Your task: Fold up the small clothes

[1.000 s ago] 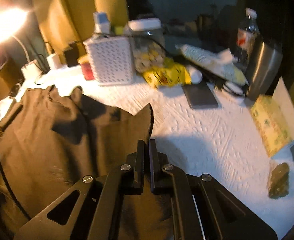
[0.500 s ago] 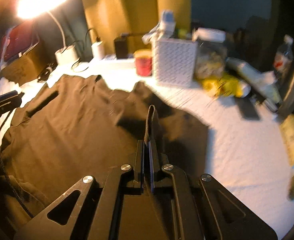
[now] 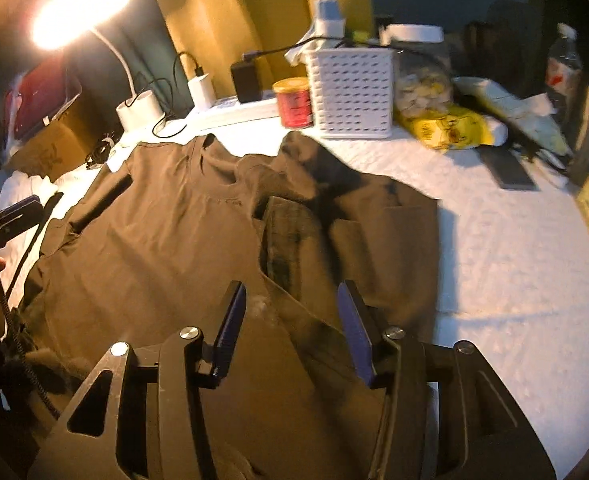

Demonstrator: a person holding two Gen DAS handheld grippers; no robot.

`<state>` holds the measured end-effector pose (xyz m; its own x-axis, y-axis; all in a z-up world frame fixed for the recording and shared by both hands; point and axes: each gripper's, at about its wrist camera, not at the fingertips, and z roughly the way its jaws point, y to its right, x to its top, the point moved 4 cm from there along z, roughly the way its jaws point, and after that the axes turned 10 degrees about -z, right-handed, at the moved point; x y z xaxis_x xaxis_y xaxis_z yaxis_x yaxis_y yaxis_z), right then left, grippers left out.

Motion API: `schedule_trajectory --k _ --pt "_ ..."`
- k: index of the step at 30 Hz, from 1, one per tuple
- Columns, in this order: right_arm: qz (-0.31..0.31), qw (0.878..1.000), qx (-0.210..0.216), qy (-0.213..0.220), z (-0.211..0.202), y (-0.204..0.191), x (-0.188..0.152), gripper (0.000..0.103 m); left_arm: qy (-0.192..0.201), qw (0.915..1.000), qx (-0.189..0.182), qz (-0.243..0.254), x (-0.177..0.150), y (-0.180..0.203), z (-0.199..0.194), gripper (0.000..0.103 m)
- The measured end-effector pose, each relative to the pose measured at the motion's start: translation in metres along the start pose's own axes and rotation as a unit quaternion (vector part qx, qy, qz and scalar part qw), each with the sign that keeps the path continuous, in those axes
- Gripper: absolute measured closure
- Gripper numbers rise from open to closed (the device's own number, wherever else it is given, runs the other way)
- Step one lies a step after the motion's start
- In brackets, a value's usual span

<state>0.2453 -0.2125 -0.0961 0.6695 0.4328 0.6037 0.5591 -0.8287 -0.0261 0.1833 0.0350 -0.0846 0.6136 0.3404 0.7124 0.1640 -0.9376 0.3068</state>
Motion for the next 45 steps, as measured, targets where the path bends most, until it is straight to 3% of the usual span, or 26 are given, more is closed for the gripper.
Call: schedule_trajectory --k 7,11,21,27,37,45 --pt "0.037 0.999 -0.035 -0.011 -0.025 0.029 -0.039 0.052 -0.006 0.9998 -0.013 0.015 -0.008 0.019 -0.002 0.001" --pt "0.056 0.998 -0.031 -0.014 -0.027 0.036 -0.051 0.052 -0.008 0.9995 -0.017 0.026 -0.012 0.028 -0.006 0.001" --pt "0.017 0.999 0.031 -0.032 -0.019 -0.005 -0.057 0.052 -0.007 0.9995 -0.007 0.030 -0.016 0.026 -0.015 0.001" --pt "-0.020 0.999 0.036 -0.017 -0.032 -0.023 -0.045 0.052 -0.009 0.9995 0.006 0.029 -0.011 0.015 -0.012 0.001" --pt "0.017 0.999 -0.037 -0.019 -0.002 0.044 -0.009 0.052 -0.012 0.9993 0.026 0.023 0.003 0.002 0.004 0.001" --pt "0.017 0.998 -0.051 -0.041 0.037 0.088 0.014 0.052 -0.020 0.9987 0.044 0.017 0.013 -0.004 0.026 0.001"
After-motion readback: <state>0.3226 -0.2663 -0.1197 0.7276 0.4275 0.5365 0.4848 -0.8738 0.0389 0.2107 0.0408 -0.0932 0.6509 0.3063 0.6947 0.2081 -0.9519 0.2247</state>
